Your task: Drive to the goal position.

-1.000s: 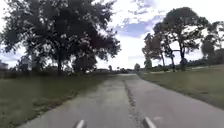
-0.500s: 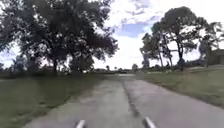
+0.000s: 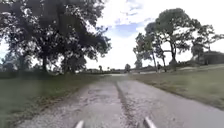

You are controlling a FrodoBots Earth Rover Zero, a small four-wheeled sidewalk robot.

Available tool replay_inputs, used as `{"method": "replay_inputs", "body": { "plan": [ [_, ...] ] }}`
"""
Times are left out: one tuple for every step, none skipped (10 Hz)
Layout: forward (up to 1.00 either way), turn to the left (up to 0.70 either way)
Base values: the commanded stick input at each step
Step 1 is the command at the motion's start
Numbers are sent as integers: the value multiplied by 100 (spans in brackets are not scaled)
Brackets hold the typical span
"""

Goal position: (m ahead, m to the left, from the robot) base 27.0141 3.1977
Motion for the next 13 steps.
{"method": "replay_inputs", "body": {
  "plan": [
    [70, 0],
    [70, 0],
    [70, 0],
    [70, 0],
    [70, 0],
    [70, 0],
    [70, 0],
    [70, 0],
    [70, 0],
    [70, 0],
    [70, 0],
    [70, 0],
    [70, 0]
  ]
}}
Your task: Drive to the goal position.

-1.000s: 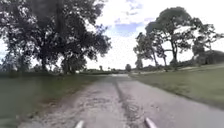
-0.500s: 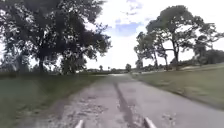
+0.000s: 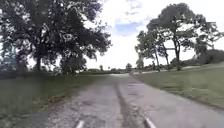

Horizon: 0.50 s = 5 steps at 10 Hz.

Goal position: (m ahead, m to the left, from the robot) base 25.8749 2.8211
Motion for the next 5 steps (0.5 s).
{"method": "replay_inputs", "body": {
  "plan": [
    [70, 0],
    [70, 0],
    [70, 0],
    [70, 0],
    [70, 0]
  ]
}}
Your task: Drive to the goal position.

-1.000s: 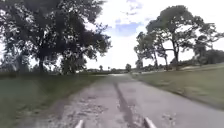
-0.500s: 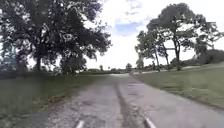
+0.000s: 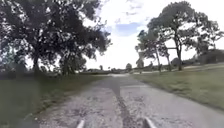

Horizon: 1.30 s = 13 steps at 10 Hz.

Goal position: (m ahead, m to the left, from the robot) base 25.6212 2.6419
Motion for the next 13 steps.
{"method": "replay_inputs", "body": {
  "plan": [
    [70, 0],
    [70, 0],
    [70, 0],
    [70, 0],
    [70, 0],
    [70, 0],
    [70, 0],
    [70, 0],
    [70, 0],
    [70, 0],
    [70, 0],
    [70, 0],
    [70, 0]
  ]
}}
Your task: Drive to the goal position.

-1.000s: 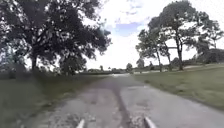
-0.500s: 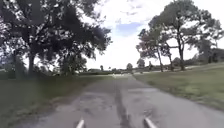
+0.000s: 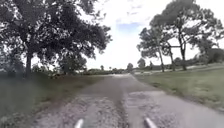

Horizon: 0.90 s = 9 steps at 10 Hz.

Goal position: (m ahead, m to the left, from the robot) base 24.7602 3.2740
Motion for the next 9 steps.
{"method": "replay_inputs", "body": {
  "plan": [
    [70, 0],
    [70, 0],
    [70, 0],
    [70, 0],
    [70, 0],
    [70, 0],
    [70, 0],
    [70, 0],
    [70, 0]
  ]
}}
